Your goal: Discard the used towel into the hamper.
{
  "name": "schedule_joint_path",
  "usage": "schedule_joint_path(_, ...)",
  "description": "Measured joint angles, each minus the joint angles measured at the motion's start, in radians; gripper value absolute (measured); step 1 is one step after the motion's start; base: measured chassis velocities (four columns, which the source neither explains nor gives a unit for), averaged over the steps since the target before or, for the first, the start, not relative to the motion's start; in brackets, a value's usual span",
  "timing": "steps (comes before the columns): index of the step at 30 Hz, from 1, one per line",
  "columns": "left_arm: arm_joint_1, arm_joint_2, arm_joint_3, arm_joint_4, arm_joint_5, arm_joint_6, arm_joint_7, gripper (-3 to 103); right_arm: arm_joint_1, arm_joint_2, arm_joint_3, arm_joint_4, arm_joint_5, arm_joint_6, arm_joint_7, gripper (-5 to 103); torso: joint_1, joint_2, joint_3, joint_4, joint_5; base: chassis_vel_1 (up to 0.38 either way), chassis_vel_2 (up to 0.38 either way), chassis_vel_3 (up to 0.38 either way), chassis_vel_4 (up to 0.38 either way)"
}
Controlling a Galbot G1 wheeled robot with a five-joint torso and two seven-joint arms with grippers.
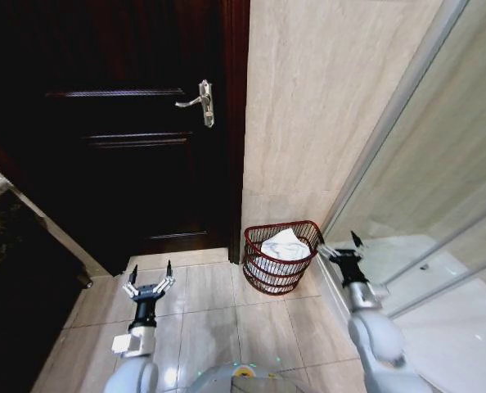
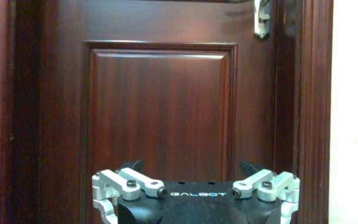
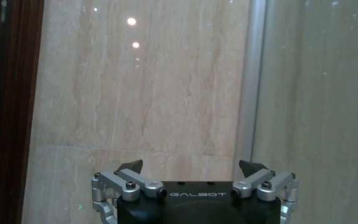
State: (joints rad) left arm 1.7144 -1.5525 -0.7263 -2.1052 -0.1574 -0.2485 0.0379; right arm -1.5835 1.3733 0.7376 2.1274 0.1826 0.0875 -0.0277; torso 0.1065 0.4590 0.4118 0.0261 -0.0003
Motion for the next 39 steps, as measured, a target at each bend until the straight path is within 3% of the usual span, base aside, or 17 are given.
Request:
schedule_joint_path(6, -0.027, 0.037, 0.030, -0.057, -0.008, 0.119, -0.019, 100, -0.073, 0.024, 0.000, 0.010, -0.002, 0.031, -0.014, 100, 0.000, 0.000, 0.000, -0.0003, 0.0002, 0.000, 0.000, 0.000, 0.000)
schedule_joint_path(14, -0.076, 0.068, -0.004, -0.024, -0.035, 0.159, -0.018, 100, -0.059, 0.066, -0.045, -0.010, -0.034, 0.044, -0.005, 100, 0.000, 0.000, 0.000, 0.0003, 0.0001, 0.000, 0.000, 0.000, 0.000)
schedule_joint_path(23, -0.103, 0.145, -0.002, 0.007, -0.109, 0.159, -0.001, 100, -0.111, 0.117, -0.032, -0.009, -0.035, 0.089, 0.003, 100, 0.000, 0.000, 0.000, 0.0000, 0.0002, 0.000, 0.000, 0.000, 0.000)
schedule_joint_path(39, -0.082, 0.102, 0.014, -0.023, -0.100, 0.100, 0.011, 100, -0.097, 0.131, -0.045, 0.021, -0.054, 0.101, 0.016, 100, 0.000, 0.000, 0.000, 0.0001, 0.0002, 0.000, 0.000, 0.000, 0.000)
